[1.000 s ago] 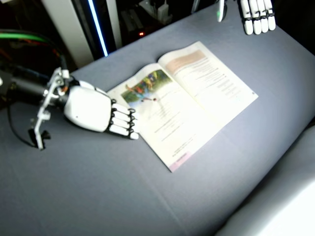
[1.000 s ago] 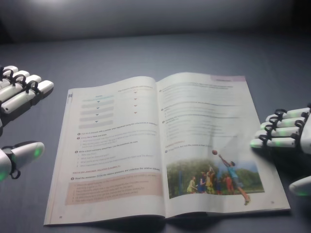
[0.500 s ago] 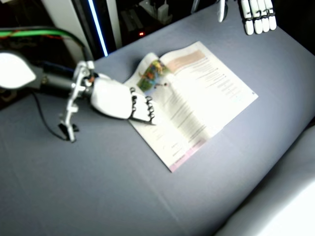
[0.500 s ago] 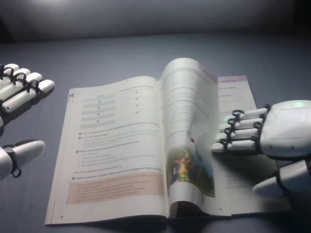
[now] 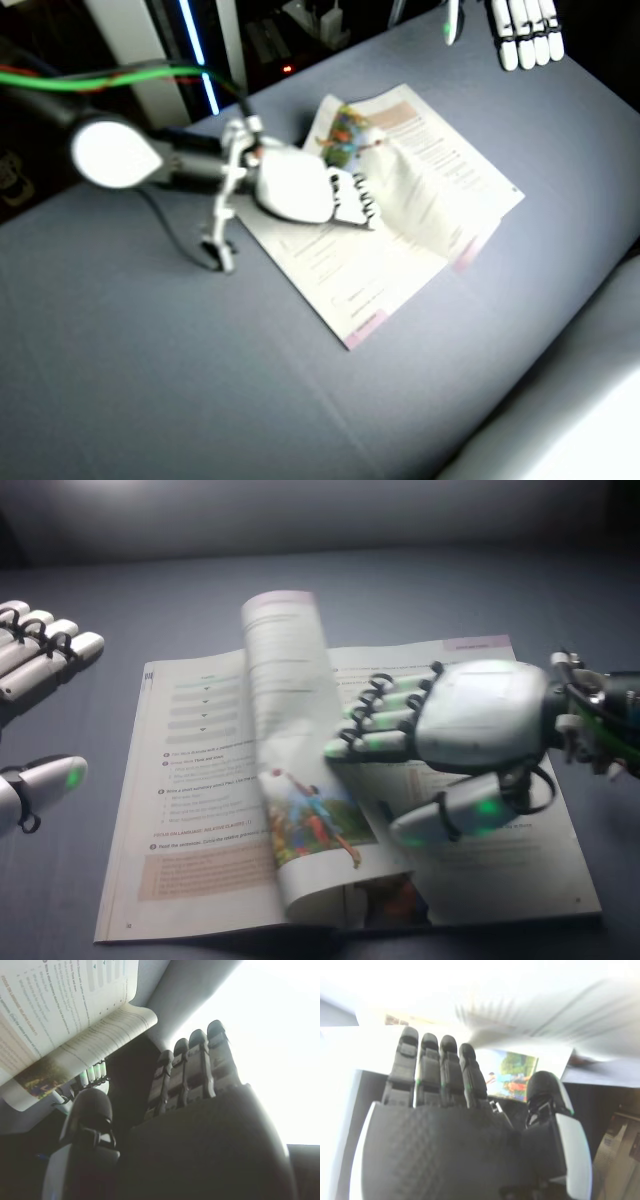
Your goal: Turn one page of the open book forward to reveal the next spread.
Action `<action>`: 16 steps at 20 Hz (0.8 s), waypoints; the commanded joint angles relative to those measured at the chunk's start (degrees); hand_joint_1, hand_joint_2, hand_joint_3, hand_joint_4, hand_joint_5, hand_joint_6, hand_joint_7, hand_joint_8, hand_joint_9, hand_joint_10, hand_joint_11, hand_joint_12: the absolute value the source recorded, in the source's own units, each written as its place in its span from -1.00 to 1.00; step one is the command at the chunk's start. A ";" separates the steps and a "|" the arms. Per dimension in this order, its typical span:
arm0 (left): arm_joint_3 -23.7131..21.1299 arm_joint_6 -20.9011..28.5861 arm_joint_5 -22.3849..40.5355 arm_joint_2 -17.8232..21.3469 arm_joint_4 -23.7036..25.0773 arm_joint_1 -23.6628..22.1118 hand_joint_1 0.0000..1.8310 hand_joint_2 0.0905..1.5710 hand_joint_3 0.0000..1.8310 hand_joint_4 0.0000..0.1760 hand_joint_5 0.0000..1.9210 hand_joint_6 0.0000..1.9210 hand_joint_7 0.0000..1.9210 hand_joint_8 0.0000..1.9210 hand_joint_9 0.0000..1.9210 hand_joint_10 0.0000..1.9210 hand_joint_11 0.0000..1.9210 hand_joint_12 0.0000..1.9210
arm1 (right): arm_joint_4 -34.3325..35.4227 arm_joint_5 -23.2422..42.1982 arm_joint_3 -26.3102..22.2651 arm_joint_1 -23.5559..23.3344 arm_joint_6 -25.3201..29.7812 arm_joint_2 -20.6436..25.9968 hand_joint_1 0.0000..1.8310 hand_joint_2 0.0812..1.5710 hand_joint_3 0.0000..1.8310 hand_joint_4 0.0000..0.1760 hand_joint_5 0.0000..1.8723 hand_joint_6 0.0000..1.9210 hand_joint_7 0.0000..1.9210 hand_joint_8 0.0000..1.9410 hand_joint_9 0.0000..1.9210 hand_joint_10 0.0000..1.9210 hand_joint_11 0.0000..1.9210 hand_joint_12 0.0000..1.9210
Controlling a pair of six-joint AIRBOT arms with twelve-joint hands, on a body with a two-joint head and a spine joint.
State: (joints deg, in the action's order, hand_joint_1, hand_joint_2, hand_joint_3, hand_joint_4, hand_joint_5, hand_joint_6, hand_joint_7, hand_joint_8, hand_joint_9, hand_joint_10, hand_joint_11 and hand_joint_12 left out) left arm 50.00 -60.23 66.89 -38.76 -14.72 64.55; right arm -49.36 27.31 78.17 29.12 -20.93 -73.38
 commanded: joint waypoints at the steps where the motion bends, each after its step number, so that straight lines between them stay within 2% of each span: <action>1: 0.29 0.14 7.93 0.29 -0.77 -0.57 -1.00 0.75 -1.00 -1.00 -0.94 -0.99 -0.97 -1.00 -0.98 -1.00 -0.98 -0.99 | 2.92 5.19 0.46 -1.27 -0.55 -0.41 -1.00 0.59 -1.00 -1.00 -0.90 -1.00 -0.90 -1.00 -0.93 -1.00 -0.91 -0.96; 4: 0.27 0.35 9.28 0.72 -1.21 -0.56 -1.00 0.73 -1.00 -1.00 -0.94 -0.99 -0.97 -1.00 -1.00 -1.00 -0.98 -0.99 | 4.43 5.48 2.72 -3.58 -0.78 -4.19 -1.00 0.58 -1.00 -1.00 -0.95 -1.00 -0.94 -1.00 -0.97 -1.00 -0.94 -0.98; 6: 0.29 0.36 10.03 0.75 -1.21 -0.56 -1.00 0.72 -1.00 -1.00 -0.93 -0.99 -0.95 -0.99 -0.98 -0.99 -0.96 -0.98 | 4.46 5.48 3.87 -4.31 -0.78 -6.45 -1.00 0.64 -1.00 -1.00 -0.90 -0.99 -0.88 -0.99 -0.90 -0.99 -0.90 -0.96; 8: 0.30 0.38 10.53 0.98 -1.33 -0.56 -1.00 0.72 -1.00 -1.00 -0.92 -0.99 -0.94 -0.99 -0.97 -0.99 -0.97 -0.99 | 4.42 5.45 4.94 -4.95 -1.45 -8.88 -1.00 0.62 -1.00 -1.00 -0.88 -0.99 -0.86 -0.99 -0.88 -0.99 -0.93 -0.97; 10: 0.29 0.47 11.48 1.48 -1.78 -0.55 -1.00 0.69 -1.00 -1.00 -0.93 -1.00 -0.95 -1.00 -0.98 -0.99 -0.98 -0.99 | 3.84 4.88 5.90 -5.80 -1.61 -11.05 -1.00 0.63 -1.00 -1.00 -0.94 -1.00 -0.90 -1.00 -0.91 -1.00 -0.94 -0.98; 13: 0.33 0.47 13.29 2.29 -3.24 -0.45 -1.00 0.74 -1.00 -1.00 -0.95 -1.00 -1.00 -1.00 -1.00 -1.00 -1.00 -1.00 | 2.93 4.57 6.33 -6.97 -1.89 -12.62 -1.00 0.71 -0.99 -1.00 -0.87 -0.99 -0.85 -0.99 -0.87 -0.99 -0.86 -0.94; 16: 0.07 0.47 16.58 3.90 -5.73 1.05 -1.00 0.78 -0.99 -1.00 -0.94 -1.00 -0.96 -0.99 -0.98 -0.99 -1.00 -1.00 | 0.47 5.65 4.86 -7.34 -1.69 -12.62 -1.00 0.71 -1.00 -1.00 -0.95 -0.99 -0.94 -0.99 -0.97 -0.99 -0.98 -0.98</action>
State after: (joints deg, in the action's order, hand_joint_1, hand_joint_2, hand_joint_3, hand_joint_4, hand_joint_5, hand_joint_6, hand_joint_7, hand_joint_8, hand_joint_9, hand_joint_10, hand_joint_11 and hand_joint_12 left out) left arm 49.98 -59.92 75.16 -35.42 -19.07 65.91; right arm -49.91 27.05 83.53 22.39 -22.76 -86.02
